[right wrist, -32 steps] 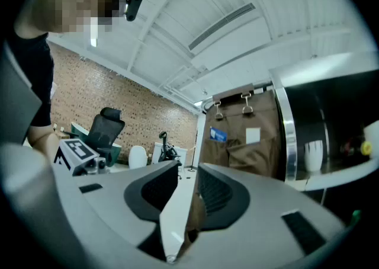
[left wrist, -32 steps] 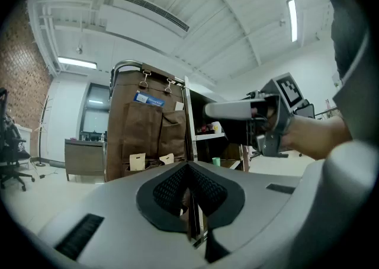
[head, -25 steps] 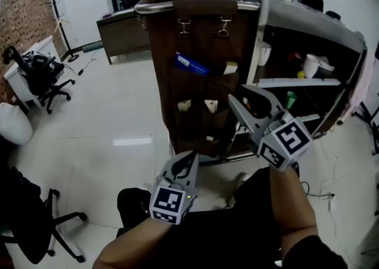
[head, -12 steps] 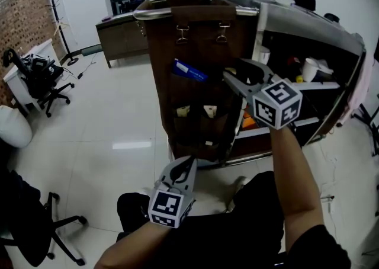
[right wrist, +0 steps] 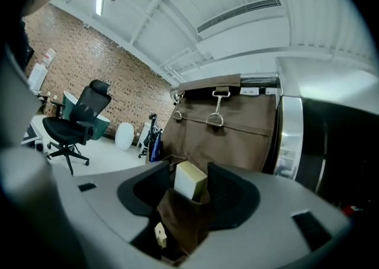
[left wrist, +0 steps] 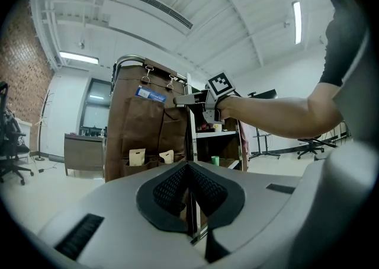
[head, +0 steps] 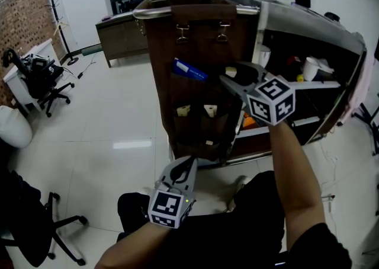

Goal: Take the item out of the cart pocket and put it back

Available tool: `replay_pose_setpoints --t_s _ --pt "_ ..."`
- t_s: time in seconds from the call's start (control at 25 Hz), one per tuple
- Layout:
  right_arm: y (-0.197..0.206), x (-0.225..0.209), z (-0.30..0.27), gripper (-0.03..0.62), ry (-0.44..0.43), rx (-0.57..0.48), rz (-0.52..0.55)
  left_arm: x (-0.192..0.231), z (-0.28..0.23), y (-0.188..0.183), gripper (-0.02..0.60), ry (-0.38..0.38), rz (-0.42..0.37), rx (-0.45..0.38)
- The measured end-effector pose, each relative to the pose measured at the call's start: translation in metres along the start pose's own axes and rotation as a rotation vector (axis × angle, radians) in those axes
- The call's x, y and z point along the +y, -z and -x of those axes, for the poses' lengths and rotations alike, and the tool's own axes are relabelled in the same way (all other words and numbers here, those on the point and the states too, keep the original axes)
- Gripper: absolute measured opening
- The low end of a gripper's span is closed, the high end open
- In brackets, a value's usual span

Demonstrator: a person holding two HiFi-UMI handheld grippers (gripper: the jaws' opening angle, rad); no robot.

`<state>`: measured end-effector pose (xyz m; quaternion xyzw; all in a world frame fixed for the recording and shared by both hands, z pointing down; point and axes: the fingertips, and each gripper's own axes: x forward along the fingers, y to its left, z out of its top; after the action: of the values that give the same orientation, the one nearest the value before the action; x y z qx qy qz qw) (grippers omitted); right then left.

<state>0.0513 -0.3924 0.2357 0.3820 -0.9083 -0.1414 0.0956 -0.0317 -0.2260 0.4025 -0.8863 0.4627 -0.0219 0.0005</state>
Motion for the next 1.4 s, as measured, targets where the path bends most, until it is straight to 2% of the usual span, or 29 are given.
replay_pose_setpoints --t_s 0.12,0.36,0.6,0.68,0.8,0.88,1.24,1.4 --pt "-0.001 0.002 0.000 0.172 -0.007 0.003 0.019 -0.001 -0.001 0.001 0.000 0.003 -0.001 0.001" --pt "-0.013 -0.001 -0.003 0.156 -0.001 -0.016 0.037 0.000 -0.001 0.001 0.000 0.002 0.000 0.003" --pt "-0.034 -0.018 -0.007 0.144 0.024 -0.052 -0.098 0.000 0.000 0.001 0.000 0.001 0.004 0.002" --pt "-0.045 -0.023 -0.004 0.141 0.043 -0.069 -0.110 0.001 0.000 0.000 0.000 -0.001 0.005 0.000" --pt "-0.065 -0.026 0.004 0.126 0.068 -0.094 -0.074 0.002 0.000 0.000 0.000 -0.003 0.004 -0.003" --pt "-0.080 -0.027 0.012 0.090 0.078 -0.118 -0.056 0.001 0.000 0.000 0.000 0.000 0.002 -0.003" --pt "-0.143 -0.019 0.045 0.086 0.090 -0.225 0.001 0.002 0.002 -0.001 0.000 -0.009 -0.003 -0.006" --pt "-0.166 -0.012 0.064 0.086 0.070 -0.277 0.021 0.002 0.002 -0.001 0.000 -0.010 -0.002 -0.007"
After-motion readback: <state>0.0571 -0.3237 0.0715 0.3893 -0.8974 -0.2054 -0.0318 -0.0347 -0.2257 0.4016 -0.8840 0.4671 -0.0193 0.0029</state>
